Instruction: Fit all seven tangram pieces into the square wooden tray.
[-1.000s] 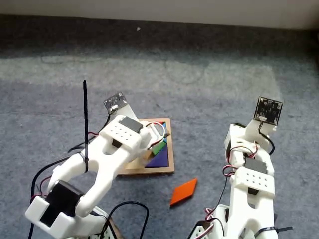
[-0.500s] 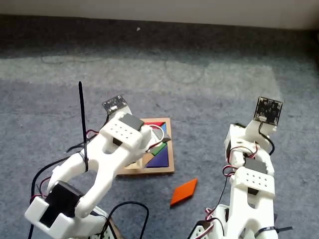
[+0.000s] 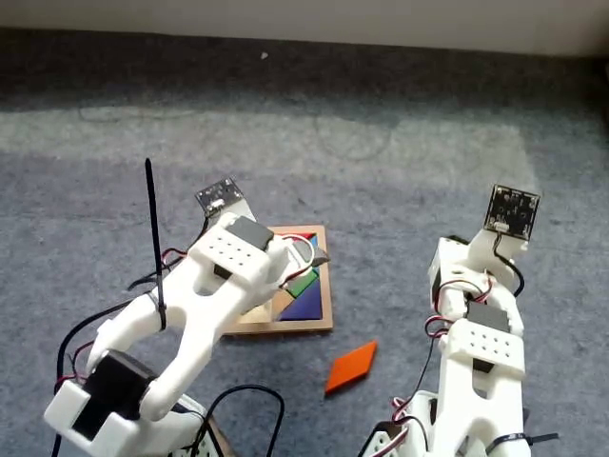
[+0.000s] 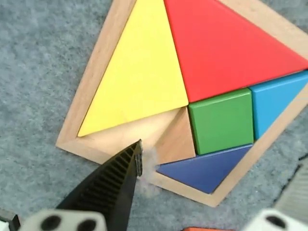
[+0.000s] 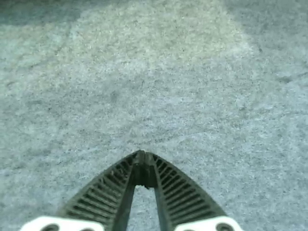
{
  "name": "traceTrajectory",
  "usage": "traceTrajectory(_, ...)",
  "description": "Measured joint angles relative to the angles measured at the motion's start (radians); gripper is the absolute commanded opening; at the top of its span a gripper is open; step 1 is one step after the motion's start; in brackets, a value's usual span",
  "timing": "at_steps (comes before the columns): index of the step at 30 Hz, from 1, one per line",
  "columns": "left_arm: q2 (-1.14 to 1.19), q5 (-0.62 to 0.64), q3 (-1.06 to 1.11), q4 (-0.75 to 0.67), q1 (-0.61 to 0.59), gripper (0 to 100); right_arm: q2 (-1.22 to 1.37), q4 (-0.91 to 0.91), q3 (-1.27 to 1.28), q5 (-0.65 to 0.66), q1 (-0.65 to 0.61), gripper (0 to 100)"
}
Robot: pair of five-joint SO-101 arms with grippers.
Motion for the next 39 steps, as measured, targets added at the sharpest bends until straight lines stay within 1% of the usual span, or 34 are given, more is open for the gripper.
traceTrajectory(3,-0.091,0.000,-0.023,0.054,-0.061,45,0.000,0.000,0.000,0.000,0.000,0.6)
traceTrajectory(6,-0.187,0.000,-0.023,0.120,-0.087,45,0.000,0.000,0.000,0.000,0.000,0.6)
traceTrajectory(9,-0.273,-0.014,-0.008,0.141,-0.124,45,0.000,0.000,0.000,0.000,0.002,0.6)
traceTrajectory(13,-0.358,-0.075,0.055,0.144,-0.178,45,0.000,0.000,0.000,0.000,0.000,0.6)
traceTrajectory(20,-0.471,-0.253,0.109,0.146,-0.279,45,0.000,0.000,0.000,0.000,0.000,0.6)
traceTrajectory(23,-0.493,-0.353,0.133,0.146,-0.311,45,0.000,0.000,0.000,0.000,0.002,0.6)
traceTrajectory(25,-0.493,-0.450,0.153,0.146,-0.316,45,0.000,0.000,0.000,0.000,0.000,0.6)
traceTrajectory(33,-0.493,-0.934,0.207,0.135,-0.322,45,0.000,0.000,0.000,0.000,0.000,0.6)
traceTrajectory(35,-0.493,-0.987,0.210,0.100,-0.319,42,0.000,0.000,0.000,0.000,0.000,0.6)
traceTrajectory(39,-0.493,-1.062,0.210,0.037,-0.322,31,0.000,0.000,0.000,0.000,0.000,0.6)
